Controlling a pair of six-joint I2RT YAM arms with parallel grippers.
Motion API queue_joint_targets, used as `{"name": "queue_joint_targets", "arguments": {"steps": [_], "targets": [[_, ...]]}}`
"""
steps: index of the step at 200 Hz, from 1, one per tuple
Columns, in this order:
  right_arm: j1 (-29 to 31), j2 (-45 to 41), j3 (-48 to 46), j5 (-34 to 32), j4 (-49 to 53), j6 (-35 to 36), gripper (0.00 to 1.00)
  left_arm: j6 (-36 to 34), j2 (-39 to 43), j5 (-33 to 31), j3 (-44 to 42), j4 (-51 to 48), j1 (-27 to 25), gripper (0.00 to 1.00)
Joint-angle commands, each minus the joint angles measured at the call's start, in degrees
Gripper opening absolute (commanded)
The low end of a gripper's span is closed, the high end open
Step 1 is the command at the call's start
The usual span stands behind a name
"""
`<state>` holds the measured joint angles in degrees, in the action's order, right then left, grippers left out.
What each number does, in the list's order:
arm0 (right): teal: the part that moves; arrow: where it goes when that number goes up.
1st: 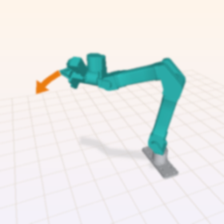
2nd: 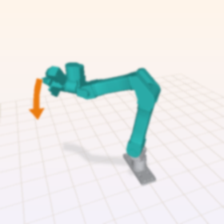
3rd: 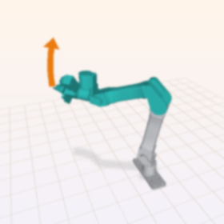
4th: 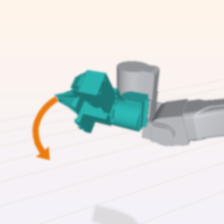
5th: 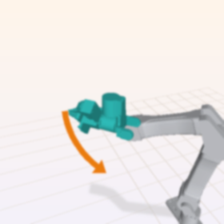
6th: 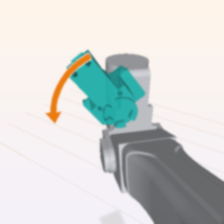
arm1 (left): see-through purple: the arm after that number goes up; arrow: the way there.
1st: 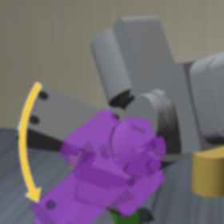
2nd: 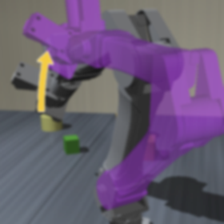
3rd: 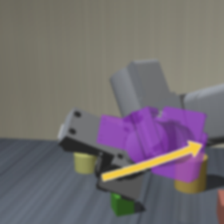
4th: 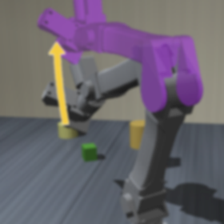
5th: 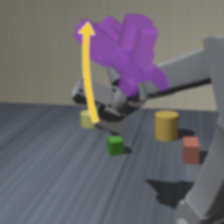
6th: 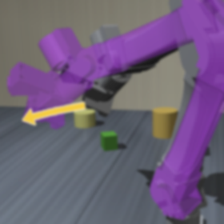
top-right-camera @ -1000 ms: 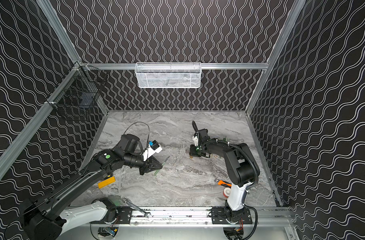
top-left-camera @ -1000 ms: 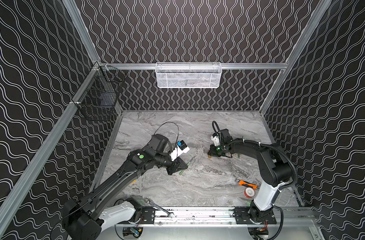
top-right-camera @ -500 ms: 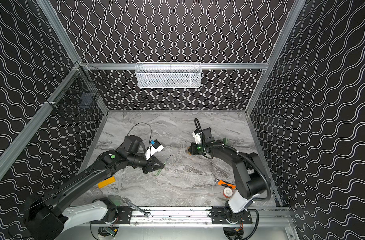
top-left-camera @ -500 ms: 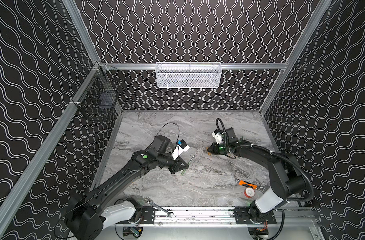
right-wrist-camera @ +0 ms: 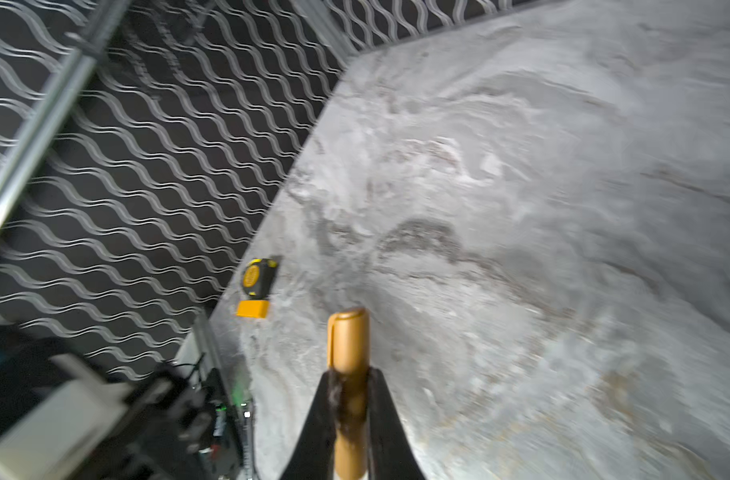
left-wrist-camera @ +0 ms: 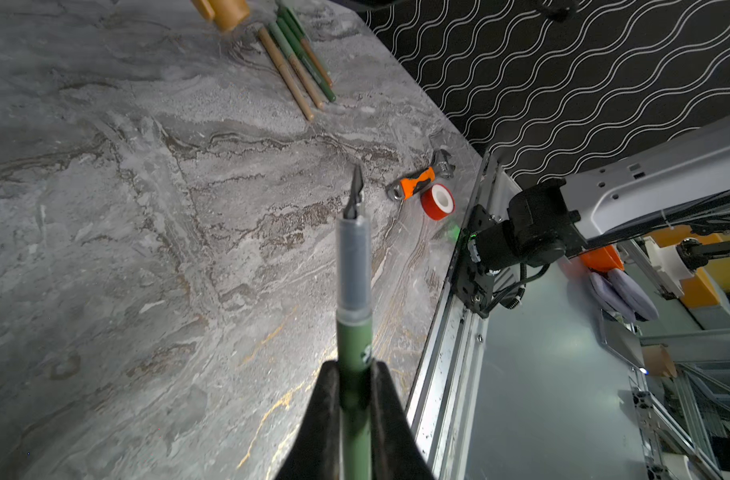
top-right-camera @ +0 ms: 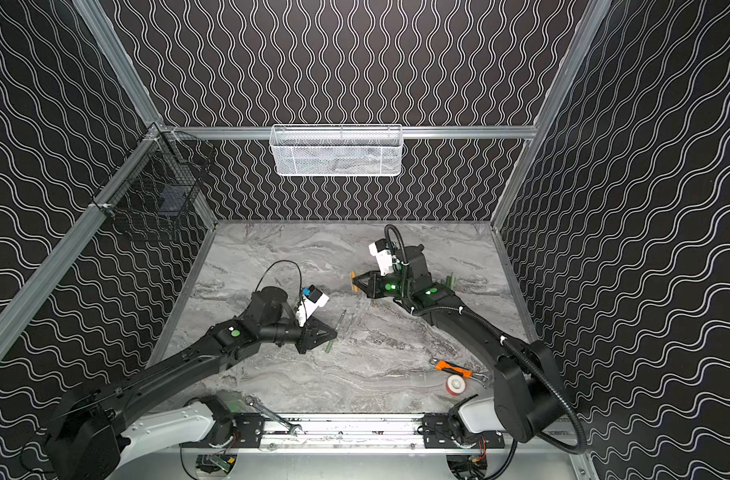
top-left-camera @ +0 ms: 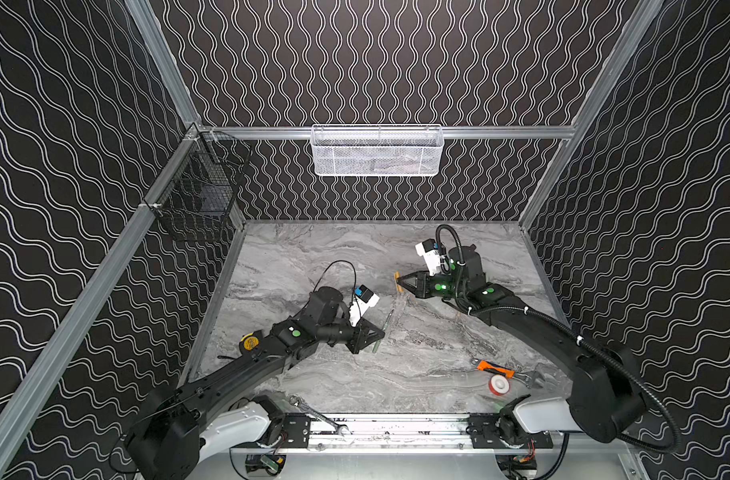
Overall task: Insert the pens into the pen caps
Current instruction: 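Lift the green pen upright with left while right grasps and lifts tan cap, then bring the tan cap over the green pen tip with the right gripper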
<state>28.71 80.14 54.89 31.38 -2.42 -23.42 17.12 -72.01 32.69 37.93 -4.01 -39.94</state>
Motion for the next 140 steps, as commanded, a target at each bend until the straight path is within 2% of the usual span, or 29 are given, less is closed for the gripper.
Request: {"name": "queue_joint_targets", "arguments": {"steps": [1,72,140], "targets": [[1.5,-1.3,0.6,0.9,-4.1,-2.7,0.1,2.6,1.3,0.6,-2.4,13.9,-0.2,0.13],[5.7,-5.9,-2.3,-0.2,-12.1,-5.6,0.1,4.9,2.0,3.6,-5.2,21.0,0.2,0.13],[7.0,-7.2,-2.6,-0.2,-11.9,-5.5,0.11,5.3,3.7,4.2,-5.5,22.4,1.8,0.13]]}}
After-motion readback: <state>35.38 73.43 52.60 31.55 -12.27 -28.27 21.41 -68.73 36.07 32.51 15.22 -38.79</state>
